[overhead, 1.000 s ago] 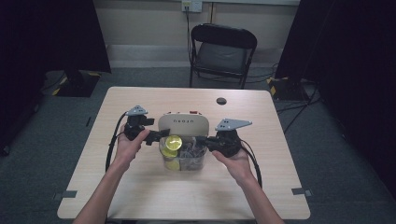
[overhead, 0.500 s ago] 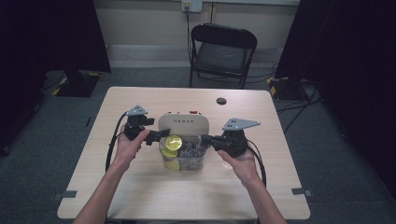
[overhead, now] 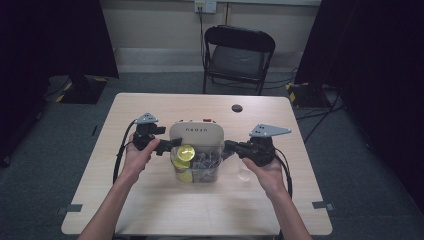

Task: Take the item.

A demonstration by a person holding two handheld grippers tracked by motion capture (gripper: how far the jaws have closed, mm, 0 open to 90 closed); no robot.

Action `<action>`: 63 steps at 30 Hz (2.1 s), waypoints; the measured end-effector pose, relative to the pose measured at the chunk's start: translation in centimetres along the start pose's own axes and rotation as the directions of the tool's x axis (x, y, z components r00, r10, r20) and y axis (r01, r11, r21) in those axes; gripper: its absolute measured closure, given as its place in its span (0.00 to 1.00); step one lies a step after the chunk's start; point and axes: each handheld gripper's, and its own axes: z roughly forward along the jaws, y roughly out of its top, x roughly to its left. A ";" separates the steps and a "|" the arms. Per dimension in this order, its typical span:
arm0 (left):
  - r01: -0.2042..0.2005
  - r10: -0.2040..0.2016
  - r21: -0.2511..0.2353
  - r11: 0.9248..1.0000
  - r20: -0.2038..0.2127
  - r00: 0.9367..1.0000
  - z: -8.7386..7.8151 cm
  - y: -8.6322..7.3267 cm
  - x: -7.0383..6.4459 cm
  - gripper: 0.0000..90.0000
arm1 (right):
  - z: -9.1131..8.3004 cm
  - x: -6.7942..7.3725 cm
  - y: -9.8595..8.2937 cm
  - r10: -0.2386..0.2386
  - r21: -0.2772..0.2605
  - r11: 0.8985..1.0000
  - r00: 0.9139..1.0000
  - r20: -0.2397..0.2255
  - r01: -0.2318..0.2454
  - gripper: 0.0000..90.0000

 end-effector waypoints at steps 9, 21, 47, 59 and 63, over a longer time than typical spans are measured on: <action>-0.002 0.002 -0.003 1.000 0.001 1.000 -0.2 0.1 0.1 0.11 | -0.5 -0.8 -0.1 0.009 0.002 1.000 1.000 0.030 -0.009 1.00; 0.000 0.000 -0.011 1.000 0.002 1.000 -0.2 0.2 0.0 0.12 | -1.7 -1.8 -1.0 0.027 0.009 1.000 0.997 0.073 -0.028 1.00; -0.004 0.004 0.001 1.000 -0.003 1.000 -0.2 0.1 -0.1 0.13 | -2.9 -3.8 -3.8 0.060 0.061 0.996 0.985 0.163 -0.071 1.00; -0.009 0.009 0.006 1.000 0.000 1.000 -0.1 0.1 -0.1 0.13 | -2.8 -4.6 -5.0 0.084 0.081 0.992 0.978 0.190 -0.101 1.00; -0.005 0.005 0.008 1.000 0.001 1.000 -0.1 0.0 -0.1 0.13 | -2.8 -4.8 -5.4 0.096 0.082 0.990 0.977 0.190 -0.113 1.00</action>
